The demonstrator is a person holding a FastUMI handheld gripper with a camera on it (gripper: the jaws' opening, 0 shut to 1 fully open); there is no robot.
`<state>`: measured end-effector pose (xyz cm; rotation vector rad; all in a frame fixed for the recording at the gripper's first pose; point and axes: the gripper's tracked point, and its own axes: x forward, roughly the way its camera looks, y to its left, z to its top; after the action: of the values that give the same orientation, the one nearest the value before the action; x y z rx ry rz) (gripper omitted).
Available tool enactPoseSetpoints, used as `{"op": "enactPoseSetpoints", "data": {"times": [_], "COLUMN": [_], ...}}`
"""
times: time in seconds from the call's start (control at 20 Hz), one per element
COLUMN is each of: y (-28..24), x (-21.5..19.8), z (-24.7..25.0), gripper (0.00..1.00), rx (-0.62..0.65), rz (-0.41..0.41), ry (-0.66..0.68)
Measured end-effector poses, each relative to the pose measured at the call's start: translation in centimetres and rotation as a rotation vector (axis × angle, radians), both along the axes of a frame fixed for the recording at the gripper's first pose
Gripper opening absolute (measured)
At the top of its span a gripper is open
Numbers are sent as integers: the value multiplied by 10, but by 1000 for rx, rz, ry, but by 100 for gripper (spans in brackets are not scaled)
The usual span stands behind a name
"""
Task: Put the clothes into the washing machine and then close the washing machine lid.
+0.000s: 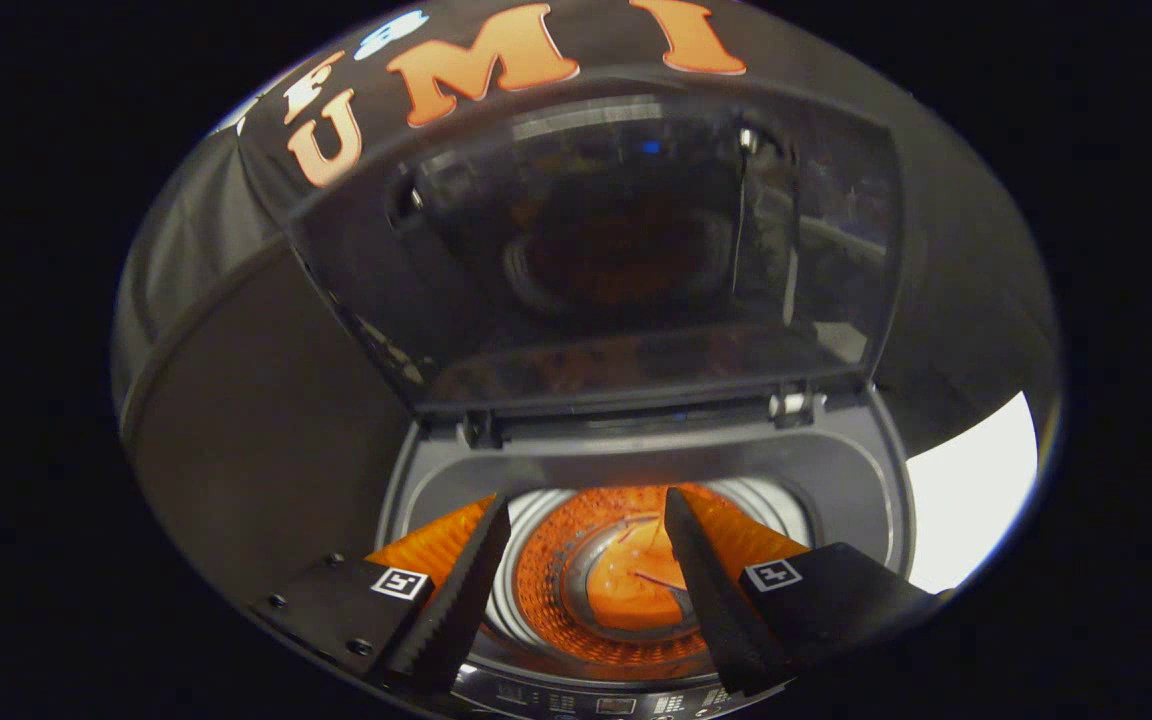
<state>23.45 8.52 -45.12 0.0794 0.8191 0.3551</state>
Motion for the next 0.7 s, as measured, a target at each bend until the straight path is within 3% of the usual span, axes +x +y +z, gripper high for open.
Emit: {"op": "enactPoseSetpoints", "data": {"times": [0.25,0.45,0.7], "y": [2,9,17], "x": [13,20,54], "z": [112,211,271], "gripper": [99,99,98], "rx": [45,106,142], "rz": [-14,-20,-17], "ry": [-237,-350,-436]}}
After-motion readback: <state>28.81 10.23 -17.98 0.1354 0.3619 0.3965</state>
